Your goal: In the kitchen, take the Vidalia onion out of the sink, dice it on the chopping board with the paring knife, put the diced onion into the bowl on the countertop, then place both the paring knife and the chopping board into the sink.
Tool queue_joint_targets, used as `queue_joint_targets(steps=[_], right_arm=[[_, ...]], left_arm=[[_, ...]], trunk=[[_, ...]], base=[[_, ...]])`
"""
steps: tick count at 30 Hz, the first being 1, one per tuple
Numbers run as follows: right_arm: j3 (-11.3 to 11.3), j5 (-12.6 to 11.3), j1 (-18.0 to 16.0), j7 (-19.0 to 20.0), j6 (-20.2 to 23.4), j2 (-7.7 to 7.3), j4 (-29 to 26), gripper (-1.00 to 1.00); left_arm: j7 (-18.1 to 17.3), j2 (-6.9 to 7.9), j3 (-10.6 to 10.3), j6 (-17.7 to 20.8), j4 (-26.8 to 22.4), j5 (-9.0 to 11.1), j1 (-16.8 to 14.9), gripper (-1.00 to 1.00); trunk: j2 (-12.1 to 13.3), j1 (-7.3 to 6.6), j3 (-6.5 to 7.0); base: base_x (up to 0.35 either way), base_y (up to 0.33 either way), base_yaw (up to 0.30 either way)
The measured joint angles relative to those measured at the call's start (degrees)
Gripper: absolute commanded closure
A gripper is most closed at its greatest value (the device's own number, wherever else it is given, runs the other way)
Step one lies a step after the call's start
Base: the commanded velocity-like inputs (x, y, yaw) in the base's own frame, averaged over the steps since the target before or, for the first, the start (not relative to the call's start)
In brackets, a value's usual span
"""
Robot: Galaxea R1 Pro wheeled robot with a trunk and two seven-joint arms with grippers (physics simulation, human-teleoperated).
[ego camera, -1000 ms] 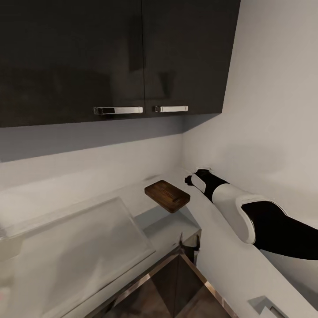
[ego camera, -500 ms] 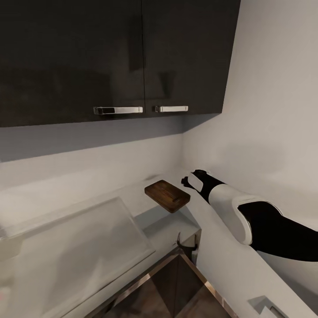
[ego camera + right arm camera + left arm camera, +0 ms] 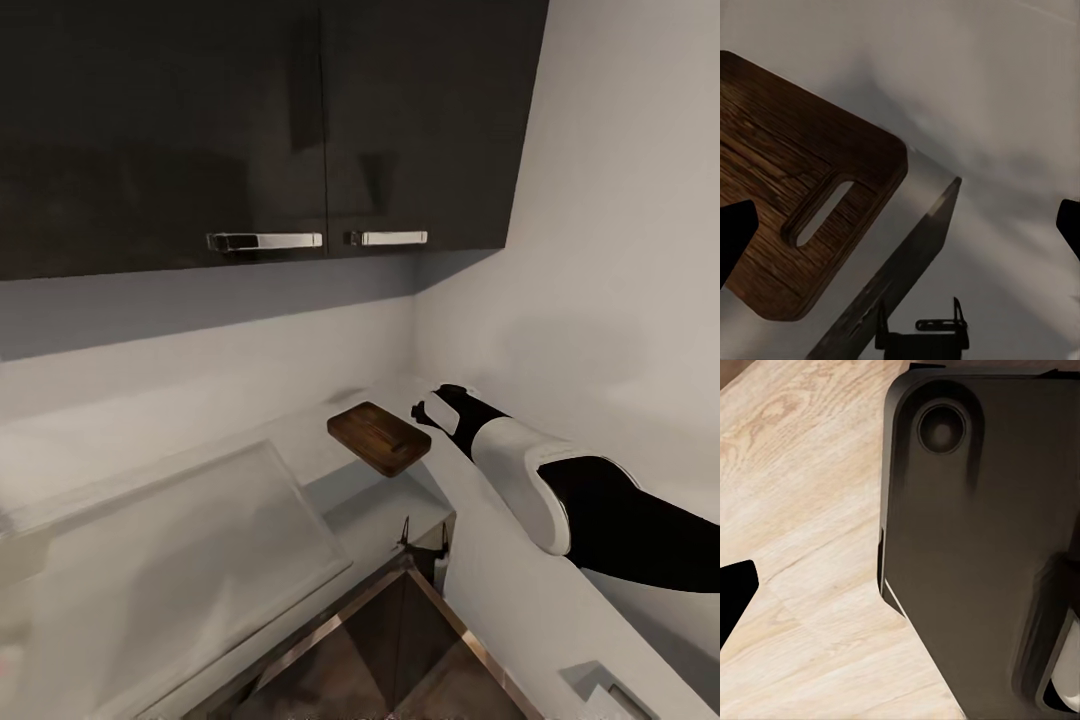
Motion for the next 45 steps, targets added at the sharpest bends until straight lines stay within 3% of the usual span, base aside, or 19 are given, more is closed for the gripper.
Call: queue_joint_targets(steps=[45], right_arm=[[0.0, 0.06, 0.0, 0.0, 0.01, 0.09, 0.0, -1.0]], left_arm=[[0.0, 0.07, 0.0, 0.0, 0.0, 0.0, 0.0, -1.0]], trunk=[[-0.01, 0.0, -4.16]], base=[[0.0, 0.0, 0.0]])
